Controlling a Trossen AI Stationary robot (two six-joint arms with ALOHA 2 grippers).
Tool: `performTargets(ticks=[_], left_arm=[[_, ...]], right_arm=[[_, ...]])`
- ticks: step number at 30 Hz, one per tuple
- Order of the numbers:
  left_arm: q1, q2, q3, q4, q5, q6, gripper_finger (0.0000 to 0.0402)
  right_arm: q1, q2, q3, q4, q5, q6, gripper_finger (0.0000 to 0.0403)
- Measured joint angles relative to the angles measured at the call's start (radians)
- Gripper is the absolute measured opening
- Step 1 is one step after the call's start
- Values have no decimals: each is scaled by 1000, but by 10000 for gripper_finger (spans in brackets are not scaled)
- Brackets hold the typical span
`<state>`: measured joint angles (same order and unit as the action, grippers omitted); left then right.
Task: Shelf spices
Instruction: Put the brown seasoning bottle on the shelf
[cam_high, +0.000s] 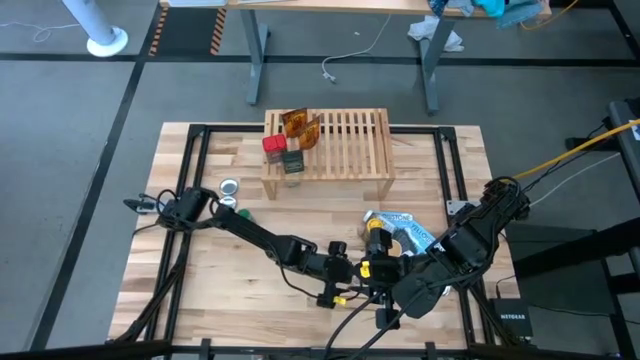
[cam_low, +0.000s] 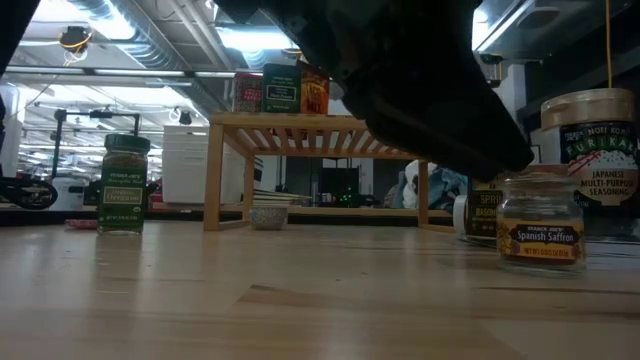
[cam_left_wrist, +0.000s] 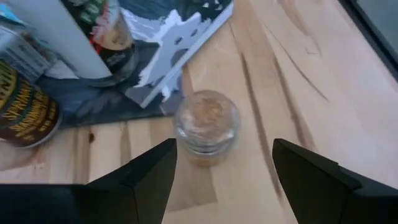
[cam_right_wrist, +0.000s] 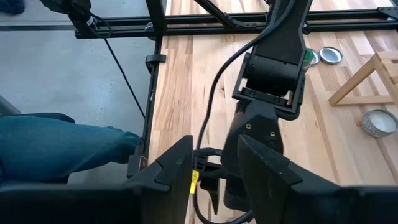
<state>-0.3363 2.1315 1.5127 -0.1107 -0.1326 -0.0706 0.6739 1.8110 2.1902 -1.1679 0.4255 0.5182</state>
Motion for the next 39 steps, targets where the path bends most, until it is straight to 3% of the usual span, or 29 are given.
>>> performTargets(ticks=[39], left_arm=[[2,31,0,118,4,52,257]], right_arm=[[0,0,0,-1,0,0,134]])
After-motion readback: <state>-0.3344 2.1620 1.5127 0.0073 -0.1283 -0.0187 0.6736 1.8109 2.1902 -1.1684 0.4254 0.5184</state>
